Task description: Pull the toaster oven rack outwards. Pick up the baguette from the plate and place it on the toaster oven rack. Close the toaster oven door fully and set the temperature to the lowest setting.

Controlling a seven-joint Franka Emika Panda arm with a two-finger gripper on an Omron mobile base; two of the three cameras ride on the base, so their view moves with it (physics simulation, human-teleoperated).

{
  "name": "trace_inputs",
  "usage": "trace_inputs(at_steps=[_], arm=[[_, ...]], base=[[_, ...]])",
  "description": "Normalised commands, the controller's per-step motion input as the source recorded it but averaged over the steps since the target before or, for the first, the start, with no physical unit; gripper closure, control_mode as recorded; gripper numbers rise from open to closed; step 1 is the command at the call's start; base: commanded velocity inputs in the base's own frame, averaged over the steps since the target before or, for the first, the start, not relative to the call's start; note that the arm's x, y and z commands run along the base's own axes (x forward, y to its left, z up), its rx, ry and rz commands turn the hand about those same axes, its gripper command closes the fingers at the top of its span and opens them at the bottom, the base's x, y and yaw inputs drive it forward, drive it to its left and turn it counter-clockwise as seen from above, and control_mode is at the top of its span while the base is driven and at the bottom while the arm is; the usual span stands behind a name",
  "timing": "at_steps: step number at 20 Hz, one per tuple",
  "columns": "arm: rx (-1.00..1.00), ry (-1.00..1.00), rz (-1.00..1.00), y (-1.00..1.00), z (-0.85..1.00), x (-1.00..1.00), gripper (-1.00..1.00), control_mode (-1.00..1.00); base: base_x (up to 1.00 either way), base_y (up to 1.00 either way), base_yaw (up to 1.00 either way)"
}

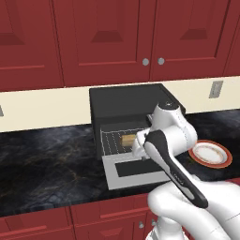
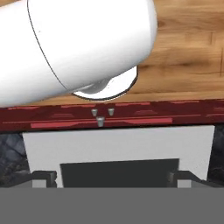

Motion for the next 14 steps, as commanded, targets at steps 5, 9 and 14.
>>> trace_inputs(at_steps=[5, 9, 14], arm=[[0.00, -0.04, 0.00, 0.00, -0.24, 0.02, -1.00, -1.00], [0.00, -0.01, 0.00, 0.00, -0.18, 0.16, -1.00, -1.00], [0.00, 0.00, 0.00, 0.00, -0.17, 0.20, -1.00, -1.00]], base=[[0.00, 0.00, 0.00], [0.00, 0.00, 0.00], [0.00, 0.00, 0.00]])
